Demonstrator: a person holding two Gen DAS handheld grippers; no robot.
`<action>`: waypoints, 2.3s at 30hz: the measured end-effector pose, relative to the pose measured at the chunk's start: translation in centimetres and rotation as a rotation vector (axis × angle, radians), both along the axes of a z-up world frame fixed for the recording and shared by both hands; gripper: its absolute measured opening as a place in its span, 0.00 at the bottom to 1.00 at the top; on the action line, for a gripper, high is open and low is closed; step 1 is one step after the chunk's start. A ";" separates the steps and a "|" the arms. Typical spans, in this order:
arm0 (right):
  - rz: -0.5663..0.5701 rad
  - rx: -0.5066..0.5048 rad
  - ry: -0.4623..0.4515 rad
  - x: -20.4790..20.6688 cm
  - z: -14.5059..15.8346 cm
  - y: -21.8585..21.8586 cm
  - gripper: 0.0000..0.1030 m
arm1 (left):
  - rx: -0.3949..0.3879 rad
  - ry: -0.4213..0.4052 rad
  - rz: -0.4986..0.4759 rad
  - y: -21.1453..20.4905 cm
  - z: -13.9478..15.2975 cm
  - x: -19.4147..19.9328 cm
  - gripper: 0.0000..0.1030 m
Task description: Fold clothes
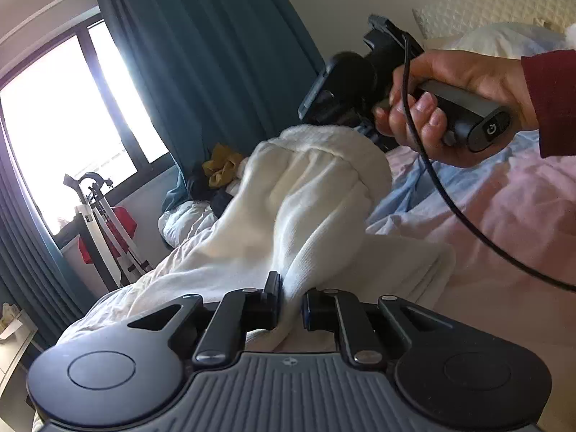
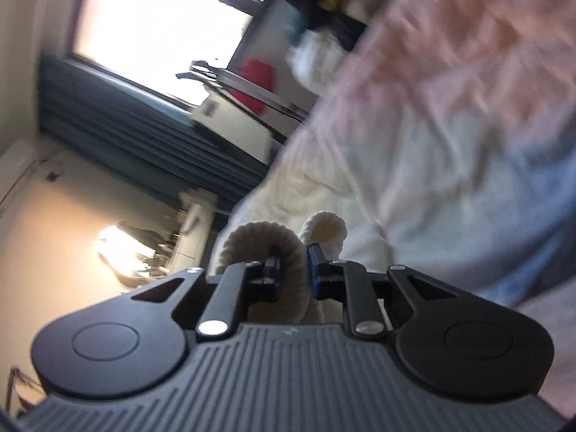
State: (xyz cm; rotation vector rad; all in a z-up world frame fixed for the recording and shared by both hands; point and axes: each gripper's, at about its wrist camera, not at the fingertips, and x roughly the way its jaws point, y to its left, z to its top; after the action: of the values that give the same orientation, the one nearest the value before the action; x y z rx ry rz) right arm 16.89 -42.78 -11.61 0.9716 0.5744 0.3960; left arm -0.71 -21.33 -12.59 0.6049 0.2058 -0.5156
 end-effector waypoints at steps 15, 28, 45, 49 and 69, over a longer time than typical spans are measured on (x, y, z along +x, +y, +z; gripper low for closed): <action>-0.089 0.005 0.191 0.2 -4.6 -1.8 0.22 | -0.036 0.123 -0.035 1.1 -0.2 0.7 0.28; -0.250 -0.211 0.183 -8.1 0.5 0.4 0.61 | 0.068 0.089 0.119 7.7 4.0 0.2 0.63; -0.298 0.023 0.135 -15.2 -0.5 3.9 0.83 | 0.048 0.062 0.321 11.0 4.0 -0.7 0.66; -0.248 -0.067 0.165 -13.4 -0.9 5.7 0.83 | 0.052 0.075 0.347 10.9 3.5 0.0 0.67; -0.242 -0.174 0.194 -11.5 -3.4 5.6 0.47 | -0.251 0.340 0.411 14.9 5.3 2.3 0.15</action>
State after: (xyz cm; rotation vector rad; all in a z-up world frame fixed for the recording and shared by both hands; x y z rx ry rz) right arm 5.38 -37.14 -14.96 0.9039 0.6471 0.0344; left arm 1.54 -6.46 -7.30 0.2153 0.5661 -0.2359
